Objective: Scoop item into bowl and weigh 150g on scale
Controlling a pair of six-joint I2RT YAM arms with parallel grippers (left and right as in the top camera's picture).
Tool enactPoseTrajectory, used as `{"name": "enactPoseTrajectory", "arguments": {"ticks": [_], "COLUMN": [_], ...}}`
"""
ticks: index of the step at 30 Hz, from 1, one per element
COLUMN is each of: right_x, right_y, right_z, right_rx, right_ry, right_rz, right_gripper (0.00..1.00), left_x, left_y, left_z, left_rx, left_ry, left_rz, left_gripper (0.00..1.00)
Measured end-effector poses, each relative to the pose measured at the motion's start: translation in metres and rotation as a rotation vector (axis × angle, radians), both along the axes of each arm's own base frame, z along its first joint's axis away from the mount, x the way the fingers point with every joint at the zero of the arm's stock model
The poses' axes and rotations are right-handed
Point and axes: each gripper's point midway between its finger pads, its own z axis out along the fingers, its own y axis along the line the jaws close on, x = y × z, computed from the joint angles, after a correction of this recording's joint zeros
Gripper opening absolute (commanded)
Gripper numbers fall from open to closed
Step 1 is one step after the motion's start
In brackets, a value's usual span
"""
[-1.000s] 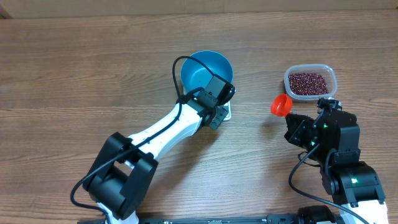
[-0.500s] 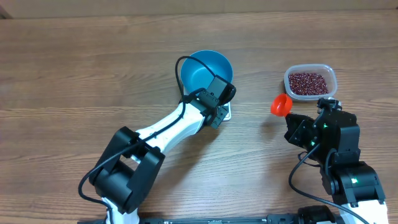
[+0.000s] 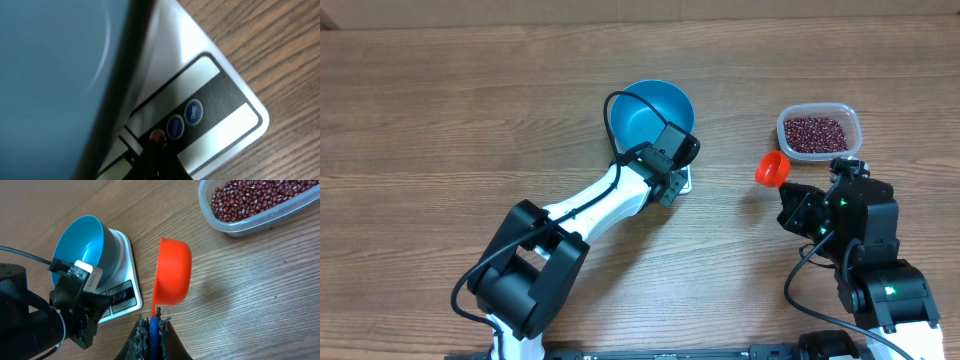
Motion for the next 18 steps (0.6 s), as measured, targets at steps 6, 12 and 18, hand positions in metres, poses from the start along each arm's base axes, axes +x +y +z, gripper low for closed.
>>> {"name": "enactPoseTrajectory", "arguments": {"ticks": [6,12,18], "right_x": [-0.0010,-0.0022,-0.0028], "right_y": [-0.0002,-0.0002,-0.0004], "right_z": [-0.0011,-0.0026,-0.0033], "right_rx": [-0.001,-0.002,-0.003], "right_ry": [0.006,0.014,0.018], "right_rz": [0.000,0.000,0.000], "right_gripper": [0.04,0.04,0.03], "left_x": [0.0019,0.0031,0.0033], "left_y": [-0.0015,-0.0024,-0.0025], "left_z": [0.0010,0.0017,0.0019], "left_rx": [-0.007,-0.011,-0.011], "left_ry": [-0.008,-0.014,-0.015], "left_rz": [0.000,0.000,0.000], "left_gripper": [0.04,0.04,0.04]}}
